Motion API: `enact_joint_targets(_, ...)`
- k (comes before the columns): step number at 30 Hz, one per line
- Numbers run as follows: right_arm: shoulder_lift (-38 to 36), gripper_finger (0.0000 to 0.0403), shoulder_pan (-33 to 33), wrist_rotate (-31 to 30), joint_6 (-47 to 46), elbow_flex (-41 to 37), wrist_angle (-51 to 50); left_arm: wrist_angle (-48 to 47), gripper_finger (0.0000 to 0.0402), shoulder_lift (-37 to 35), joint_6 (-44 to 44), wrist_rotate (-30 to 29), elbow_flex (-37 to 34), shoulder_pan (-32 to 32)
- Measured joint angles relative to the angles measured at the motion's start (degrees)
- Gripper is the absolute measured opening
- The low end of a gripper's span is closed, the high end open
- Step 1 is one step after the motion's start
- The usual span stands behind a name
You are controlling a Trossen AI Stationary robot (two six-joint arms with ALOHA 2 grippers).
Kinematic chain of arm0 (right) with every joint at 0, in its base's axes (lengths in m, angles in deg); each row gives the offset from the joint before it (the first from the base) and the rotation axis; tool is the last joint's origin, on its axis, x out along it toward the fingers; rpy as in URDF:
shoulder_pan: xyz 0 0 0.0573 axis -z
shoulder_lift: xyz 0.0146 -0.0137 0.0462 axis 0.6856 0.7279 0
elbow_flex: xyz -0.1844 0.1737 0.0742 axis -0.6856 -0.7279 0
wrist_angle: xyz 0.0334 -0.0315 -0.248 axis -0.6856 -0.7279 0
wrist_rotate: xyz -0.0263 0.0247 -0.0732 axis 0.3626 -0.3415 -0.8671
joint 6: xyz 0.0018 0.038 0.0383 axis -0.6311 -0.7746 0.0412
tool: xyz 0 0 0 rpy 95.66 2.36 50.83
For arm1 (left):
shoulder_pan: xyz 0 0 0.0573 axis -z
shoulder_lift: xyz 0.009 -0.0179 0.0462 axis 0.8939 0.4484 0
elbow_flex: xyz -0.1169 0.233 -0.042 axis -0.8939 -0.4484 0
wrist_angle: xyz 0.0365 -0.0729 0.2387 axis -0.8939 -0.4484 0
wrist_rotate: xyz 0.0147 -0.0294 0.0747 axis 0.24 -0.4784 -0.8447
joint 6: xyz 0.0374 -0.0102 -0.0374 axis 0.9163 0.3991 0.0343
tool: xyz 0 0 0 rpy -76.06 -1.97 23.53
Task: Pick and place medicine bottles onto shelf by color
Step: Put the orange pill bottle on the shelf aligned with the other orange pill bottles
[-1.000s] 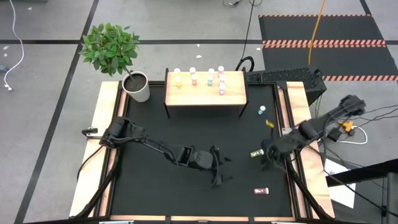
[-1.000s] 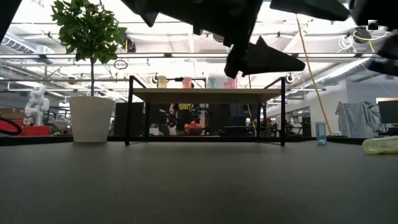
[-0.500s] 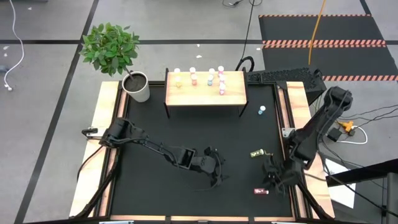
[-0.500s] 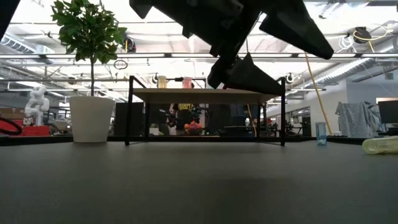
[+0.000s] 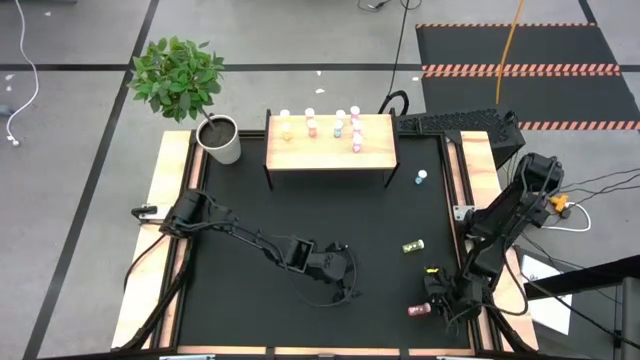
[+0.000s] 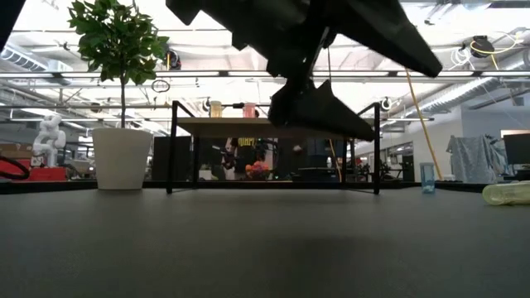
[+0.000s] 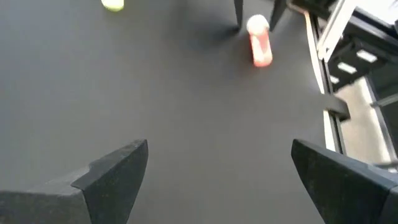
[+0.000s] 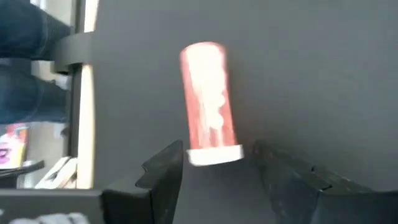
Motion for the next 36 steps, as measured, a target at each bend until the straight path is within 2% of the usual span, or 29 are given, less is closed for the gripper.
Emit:
enact_joint_targets(7, 3.1, 0.0186, 0.2, -1.5, 0.1, 0.2, 1.2, -4.1, 0.0397, -0.6, -0.1, 3.7, 0.0, -0.8)
enact_joint_targets(14, 2.5, 0.0143, 0.6, -3.5, 0.0, 0.0, 2.1, -7.4, 0.0397, -2.1, 3.1, 3.9, 0.0, -1.4)
enact_joint_targets(19, 1.0, 0.0123, 1.0, -3.2, -0.4, -0.1, 2.0, -7.1, 0.0397, -3.3, 5.6, 3.3, -0.1, -1.9)
enact_joint_targets(24, -4.2, 0.0124, 4.7, -1.6, -5.7, -0.1, 3.3, -6.1, 0.0397, -5.2, 7.7, 1.7, 0.0, -2.9)
enact_joint_targets(28, -10.6, 0.0126, 11.4, -1.6, -10.5, -0.1, 6.3, -5.1, 0.0397, -6.6, 16.9, -6.3, 0.7, -2.9)
enact_joint_targets(31, -14.9, 0.0127, 17.6, -1.8, -14.5, -0.1, 6.3, -5.6, 0.0397, -6.6, 27.9, -10.7, 3.9, -2.1)
enact_joint_targets(36, -19.5, 0.0127, 26.7, -1.8, -15.2, -0.1, 6.5, -6.4, 0.0397, -6.6, 48.5, -20.8, 9.0, -0.9)
